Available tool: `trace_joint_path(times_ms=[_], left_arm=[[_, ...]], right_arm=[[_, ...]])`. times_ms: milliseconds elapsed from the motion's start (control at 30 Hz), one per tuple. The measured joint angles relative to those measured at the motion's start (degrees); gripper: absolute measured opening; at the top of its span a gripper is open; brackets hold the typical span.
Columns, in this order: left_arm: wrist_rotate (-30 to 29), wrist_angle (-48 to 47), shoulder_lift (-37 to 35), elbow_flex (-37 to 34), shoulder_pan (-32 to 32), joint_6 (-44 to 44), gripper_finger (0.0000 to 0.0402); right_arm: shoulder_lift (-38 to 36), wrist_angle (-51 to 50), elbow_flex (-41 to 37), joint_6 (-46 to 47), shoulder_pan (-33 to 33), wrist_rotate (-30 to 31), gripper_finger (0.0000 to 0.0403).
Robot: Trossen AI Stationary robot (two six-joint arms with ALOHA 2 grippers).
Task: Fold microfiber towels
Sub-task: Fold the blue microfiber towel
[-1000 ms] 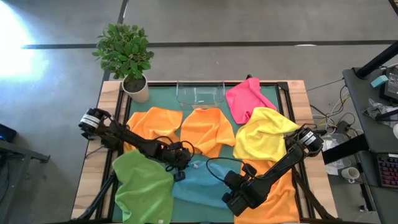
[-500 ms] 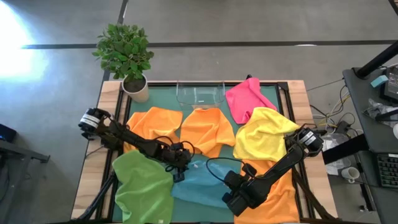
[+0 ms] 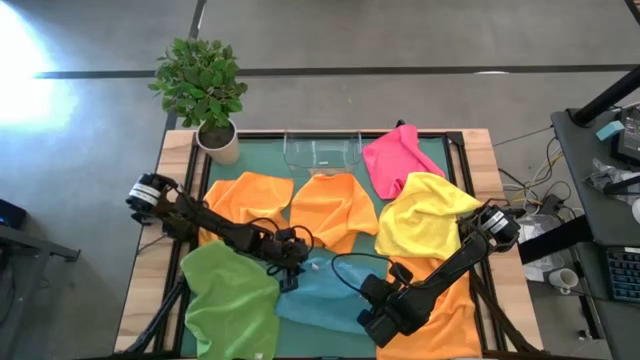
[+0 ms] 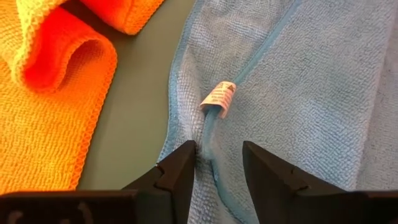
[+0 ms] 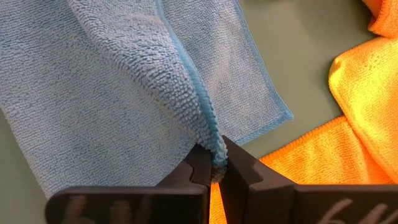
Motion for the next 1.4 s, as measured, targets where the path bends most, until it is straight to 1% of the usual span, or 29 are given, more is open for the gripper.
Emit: trace_joint_path(times_ms=[167,433,767,1233,1333,1400], left_arm=[[0.0,-0.1,-0.1,0.4,-0.1,3.8,0.0121],[0.0,-1.9,-0.3,0.5,-0.2,4.0,0.0121],[-1.4,-1.9,-2.7,0.5,-0.2,5.9,0.0121],[-1.5,-2.0,-0.7,0.3,-0.2,5.4,0.0121],[-1.5,-2.0,-0.7,0.3,-0.2,5.4,0.0112],[-1.6,-2.0,-0.7,0.3,-0.2,5.4,0.0093]], right_arm=[[0.0,0.0,0.0,0.0,0.0,0.0,0.0009],[0.0,0.1,0.0,0.1,0.0,0.0,0.0009],[0.0,0.1,0.0,0.2,0.0,0.0,0.0009],[0.0,0.1,0.0,0.2,0.0,0.0,0.0009],[0.0,0.1,0.0,0.1,0.0,0.0,0.0009],[0.0,0.1,0.0,0.0,0.0,0.0,0.0009]])
